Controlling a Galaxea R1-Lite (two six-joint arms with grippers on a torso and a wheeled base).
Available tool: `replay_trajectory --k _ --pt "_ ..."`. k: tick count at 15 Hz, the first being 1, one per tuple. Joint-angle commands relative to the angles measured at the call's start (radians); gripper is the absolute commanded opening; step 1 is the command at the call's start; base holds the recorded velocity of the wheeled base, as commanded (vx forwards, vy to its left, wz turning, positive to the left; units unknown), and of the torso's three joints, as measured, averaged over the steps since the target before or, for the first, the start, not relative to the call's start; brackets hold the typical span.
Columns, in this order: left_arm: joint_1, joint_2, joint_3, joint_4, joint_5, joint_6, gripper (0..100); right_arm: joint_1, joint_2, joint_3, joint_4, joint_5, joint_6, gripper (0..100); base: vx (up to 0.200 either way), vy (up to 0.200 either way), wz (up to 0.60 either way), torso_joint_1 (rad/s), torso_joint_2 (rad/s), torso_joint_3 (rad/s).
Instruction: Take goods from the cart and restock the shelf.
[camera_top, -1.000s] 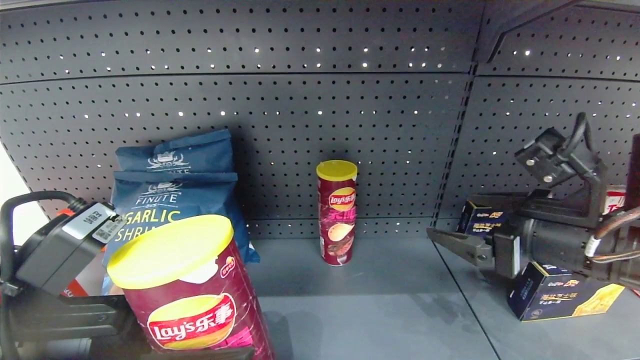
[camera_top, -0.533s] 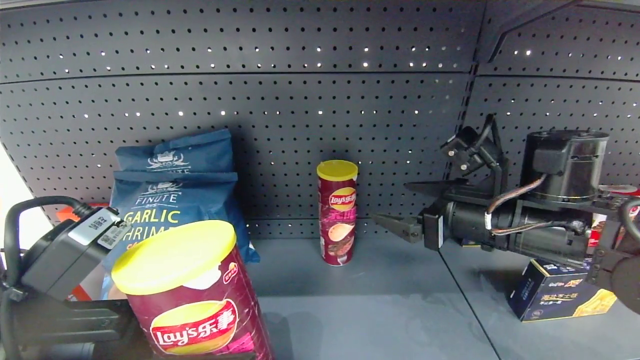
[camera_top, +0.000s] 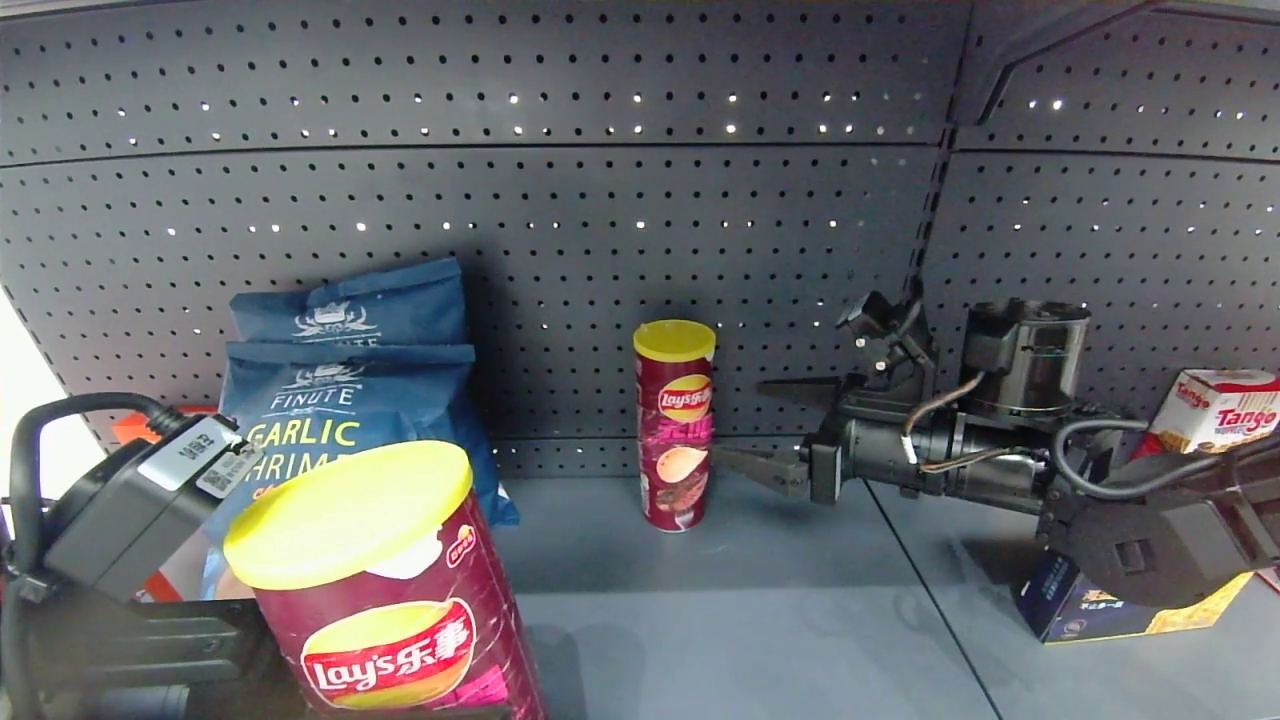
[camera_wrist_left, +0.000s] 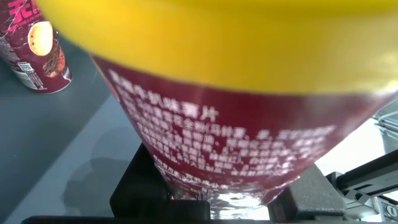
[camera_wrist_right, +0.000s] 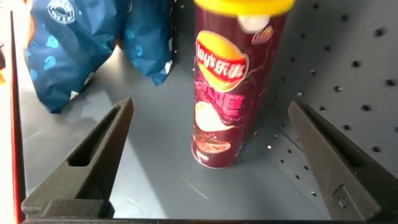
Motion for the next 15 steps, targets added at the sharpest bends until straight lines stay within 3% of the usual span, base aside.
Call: replay_trajectory --k 1,6,15 --pt "0.000 0.002 0.000 0.000 0.000 0.000 0 0.000 0.039 -0.009 -0.008 0.009 0.000 100 0.000 0.000 0.00 0.000 0.00 0.000" --pt "0.000 0.002 0.000 0.000 0.000 0.000 0 0.000 0.115 -0.046 -0.049 0.116 0.000 100 0.000 0.000 0.00 0.000 0.00 0.000" --pt "0.002 0.000 0.000 0.000 0.000 0.000 0 -0.015 0.227 -0.138 -0.064 0.159 0.000 100 0.000 0.000 0.00 0.000 0.00 0.000"
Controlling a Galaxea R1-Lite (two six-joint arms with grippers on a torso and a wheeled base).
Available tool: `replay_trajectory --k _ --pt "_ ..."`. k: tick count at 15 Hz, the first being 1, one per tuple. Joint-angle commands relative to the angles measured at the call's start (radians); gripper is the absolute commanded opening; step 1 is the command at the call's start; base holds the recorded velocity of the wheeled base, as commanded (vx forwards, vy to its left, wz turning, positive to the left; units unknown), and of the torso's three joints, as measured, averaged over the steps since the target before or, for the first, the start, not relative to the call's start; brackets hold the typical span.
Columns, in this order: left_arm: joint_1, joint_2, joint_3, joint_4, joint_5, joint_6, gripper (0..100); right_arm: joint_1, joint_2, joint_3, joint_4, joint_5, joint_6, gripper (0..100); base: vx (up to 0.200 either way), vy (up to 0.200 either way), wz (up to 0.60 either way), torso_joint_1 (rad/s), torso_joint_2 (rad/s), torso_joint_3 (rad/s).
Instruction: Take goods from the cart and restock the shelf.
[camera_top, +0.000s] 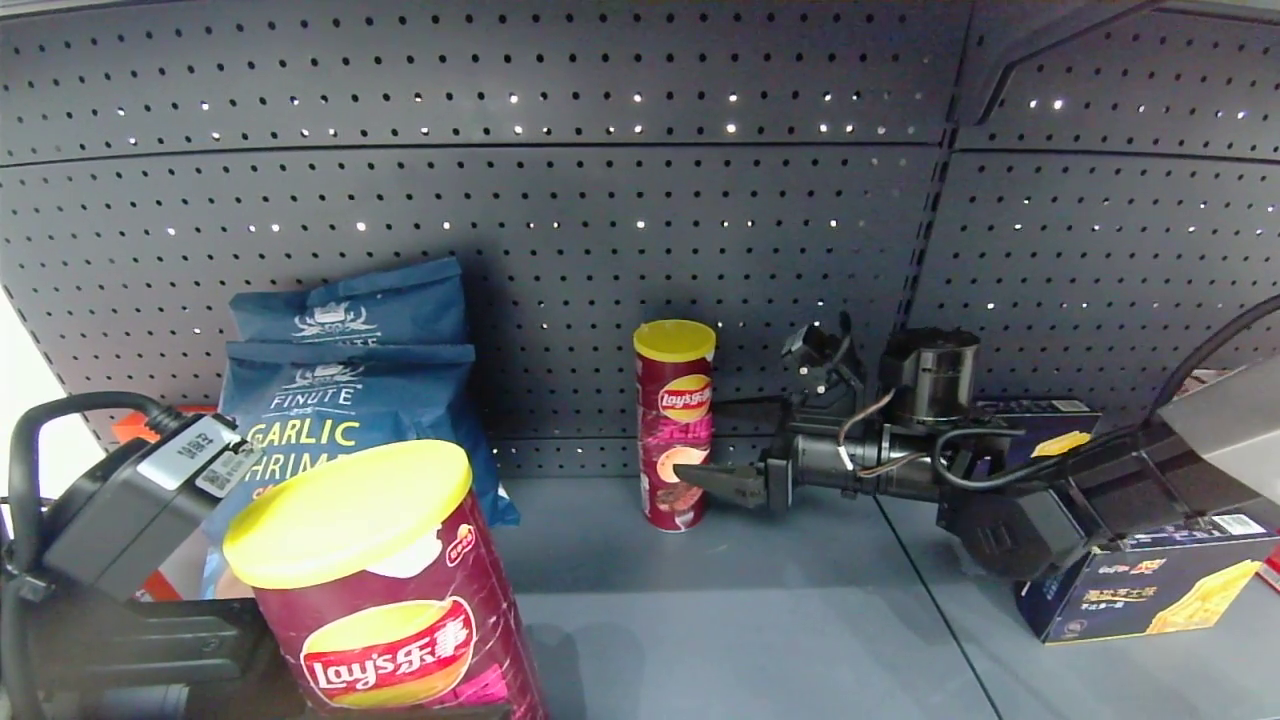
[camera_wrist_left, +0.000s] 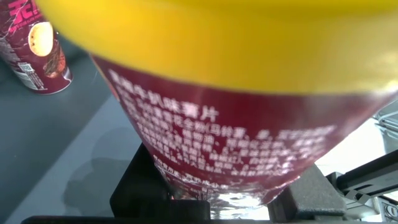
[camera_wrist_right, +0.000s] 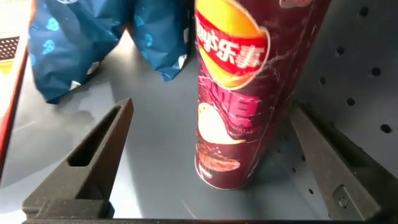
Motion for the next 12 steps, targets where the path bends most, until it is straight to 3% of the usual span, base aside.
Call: replay_trajectory --k 1,12 --pt "0.000 0.000 0.000 0.000 0.000 0.000 0 -0.001 0.028 -0.012 -0.001 0.004 0.000 100 0.000 0.000 0.00 0.000 0.00 0.000" --pt "0.005 -0.001 0.000 0.001 0.000 -0.002 0 0.001 0.160 -0.118 -0.014 0.021 0.000 100 0.000 0.000 0.00 0.000 0.00 0.000"
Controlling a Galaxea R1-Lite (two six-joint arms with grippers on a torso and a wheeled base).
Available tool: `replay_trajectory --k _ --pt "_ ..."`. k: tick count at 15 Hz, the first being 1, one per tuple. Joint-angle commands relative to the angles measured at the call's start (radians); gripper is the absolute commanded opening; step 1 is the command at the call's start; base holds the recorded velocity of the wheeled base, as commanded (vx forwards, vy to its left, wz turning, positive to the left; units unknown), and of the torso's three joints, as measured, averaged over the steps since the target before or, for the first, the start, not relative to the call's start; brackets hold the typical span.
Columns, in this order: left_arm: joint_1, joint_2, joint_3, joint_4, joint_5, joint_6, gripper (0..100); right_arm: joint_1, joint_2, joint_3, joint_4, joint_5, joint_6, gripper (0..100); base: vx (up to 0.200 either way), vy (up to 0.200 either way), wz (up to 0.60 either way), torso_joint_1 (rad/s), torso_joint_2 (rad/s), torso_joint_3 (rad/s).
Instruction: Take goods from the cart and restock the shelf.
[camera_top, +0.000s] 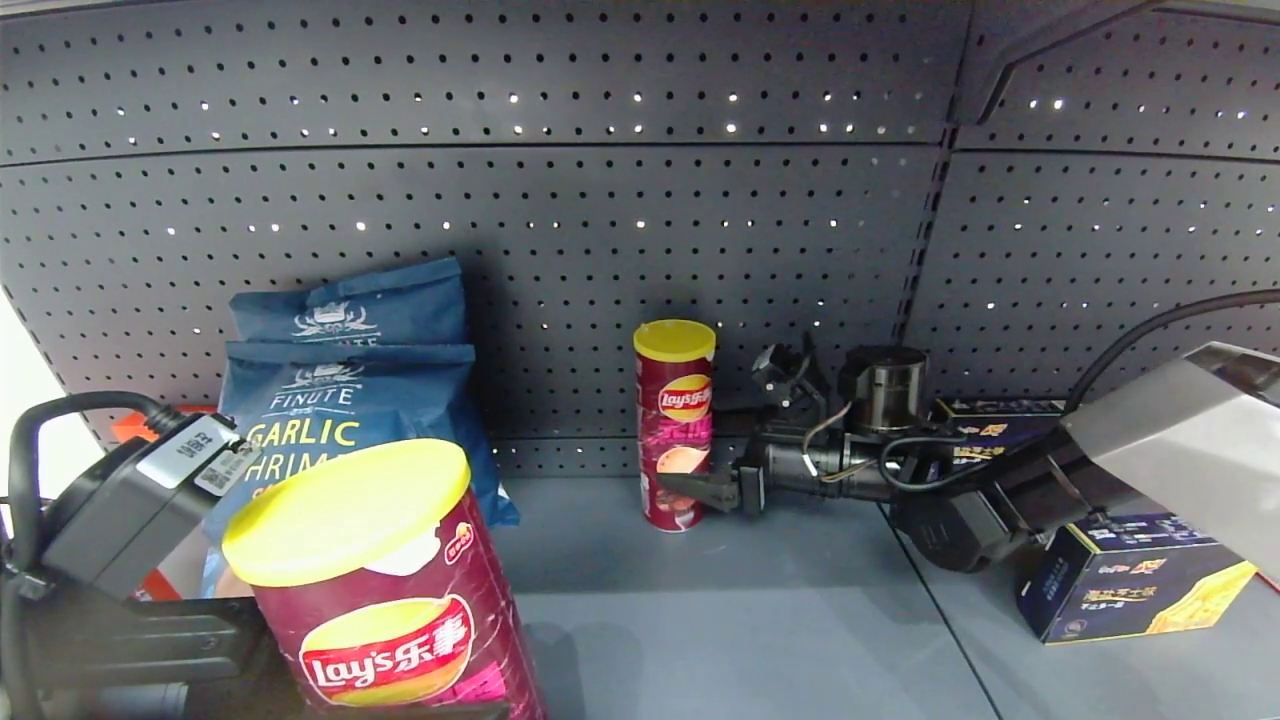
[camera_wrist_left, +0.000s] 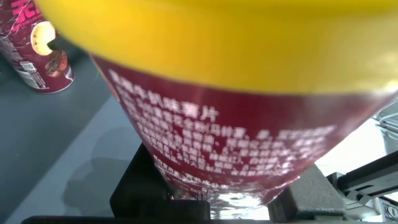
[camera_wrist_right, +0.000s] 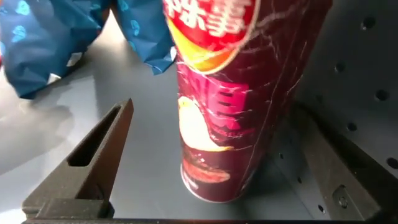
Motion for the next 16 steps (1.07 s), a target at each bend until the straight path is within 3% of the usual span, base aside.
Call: replay_trajectory --k 1,12,13,16 --pt "0.000 0.000 0.000 0.000 0.000 -0.001 0 0.002 0.038 -0.024 0.000 -0.001 -0.001 100 0.000 0.000 0.00 0.000 0.00 0.000" --pt "0.001 -0.003 0.023 -0.005 0.001 -0.001 0 0.028 0.115 -0.131 0.008 -0.001 0.004 100 0.000 0.000 0.00 0.000 0.00 0.000" --pt "0.003 -0.003 0.023 -0.005 0.001 -0.001 0 0.033 0.118 -0.139 0.006 -0.001 0.004 0 0.000 0.000 0.00 0.000 0.00 0.000" --pt "0.003 -0.005 0.024 -0.006 0.001 -0.010 0 0.040 0.112 -0.136 0.014 -0.020 0.007 0 0.000 0.000 0.00 0.000 0.00 0.000"
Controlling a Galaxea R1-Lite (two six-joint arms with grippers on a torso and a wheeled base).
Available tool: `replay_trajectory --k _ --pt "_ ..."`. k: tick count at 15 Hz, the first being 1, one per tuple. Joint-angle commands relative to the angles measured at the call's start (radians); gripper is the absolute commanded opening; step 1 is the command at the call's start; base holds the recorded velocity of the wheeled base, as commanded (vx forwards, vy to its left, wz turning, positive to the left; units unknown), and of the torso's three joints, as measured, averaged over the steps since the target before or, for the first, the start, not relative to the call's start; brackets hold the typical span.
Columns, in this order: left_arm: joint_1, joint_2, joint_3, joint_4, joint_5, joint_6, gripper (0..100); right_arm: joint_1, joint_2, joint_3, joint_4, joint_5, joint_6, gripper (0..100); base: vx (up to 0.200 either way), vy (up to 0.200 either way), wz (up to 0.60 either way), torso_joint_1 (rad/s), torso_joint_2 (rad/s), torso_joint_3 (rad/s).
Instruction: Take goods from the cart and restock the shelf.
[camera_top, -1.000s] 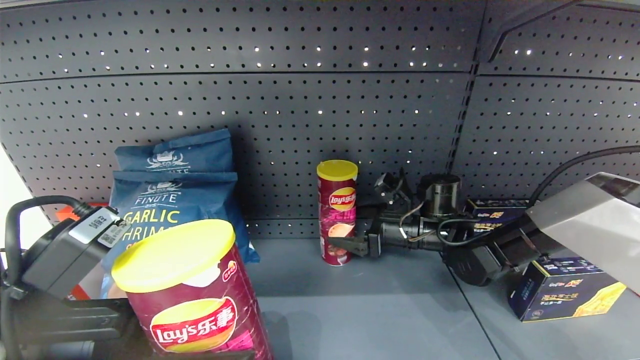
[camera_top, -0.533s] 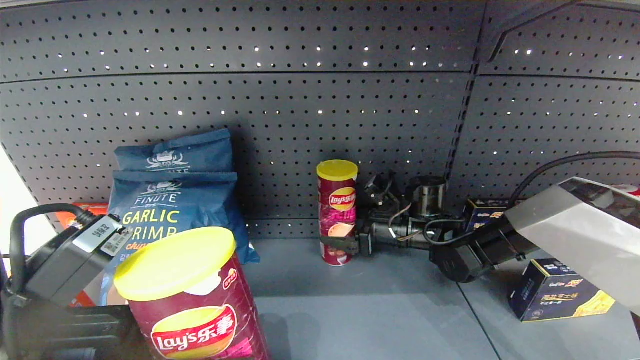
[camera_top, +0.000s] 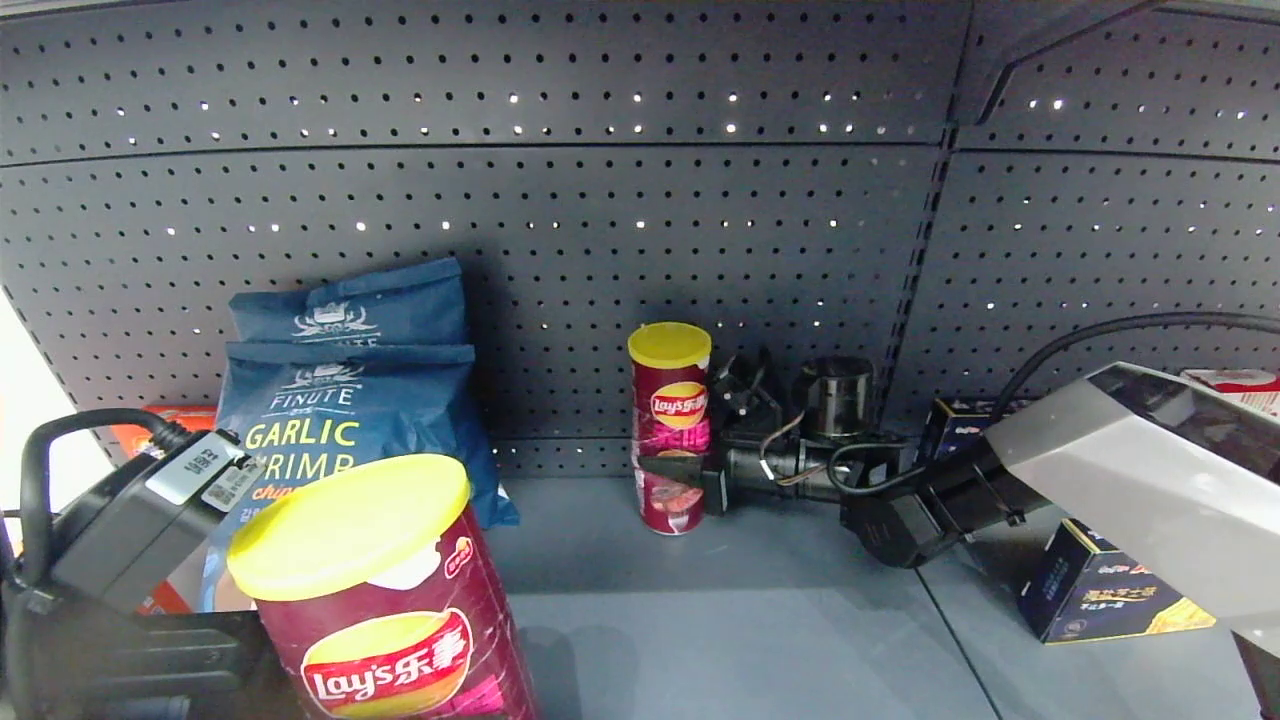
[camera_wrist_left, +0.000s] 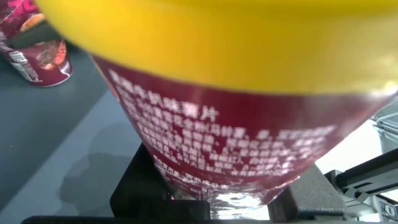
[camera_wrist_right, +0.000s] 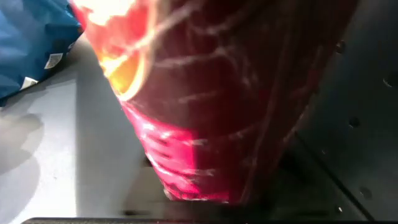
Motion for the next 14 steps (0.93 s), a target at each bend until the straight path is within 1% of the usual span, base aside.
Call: replay_trajectory --k 1,3,4,5,6,8,10,12,14 --pt "0.000 0.000 0.001 -0.002 0.000 -0.001 0 0.004 -0.015 0.008 0.000 0.000 0.000 0 0.000 0.000 0.00 0.000 0.00 0.000" --pt "0.000 0.000 0.003 -0.003 0.000 -0.001 0 0.007 -0.039 0.026 0.000 -0.014 0.000 0 0.000 0.000 0.00 0.000 0.00 0.000" --pt "0.000 -0.002 0.006 -0.003 0.000 -0.001 0 0.022 -0.079 0.069 0.000 -0.035 0.000 0 0.000 0.000 0.00 0.000 0.00 0.000" --pt "0.000 -0.002 0.006 -0.003 0.000 -0.001 0 0.022 -0.079 0.069 0.000 -0.035 0.000 0 0.000 0.000 0.00 0.000 0.00 0.000" --pt "0.000 -0.002 0.006 -0.003 0.000 -0.003 0 0.027 -0.113 0.106 0.003 -0.050 0.000 0 0.000 0.000 0.00 0.000 0.00 0.000" --pt "0.000 -0.022 0.021 -0.003 0.000 -0.003 0 0.050 -0.176 0.178 -0.001 -0.101 0.003 0 0.000 0.000 0.00 0.000 0.00 0.000" --pt "0.000 -0.045 0.044 -0.003 0.000 -0.004 0 0.099 -0.254 0.250 -0.015 -0.133 0.057 0 0.000 0.000 0.00 0.000 0.00 0.000" --pt "0.000 -0.053 0.044 -0.003 0.002 -0.004 0 0.127 -0.297 0.299 -0.035 -0.182 0.075 0 0.000 0.000 0.00 0.000 0.00 0.000" --pt "0.000 -0.053 0.043 -0.003 0.002 -0.004 0 0.150 -0.331 0.353 -0.055 -0.193 0.076 0 0.000 0.000 0.00 0.000 0.00 0.000"
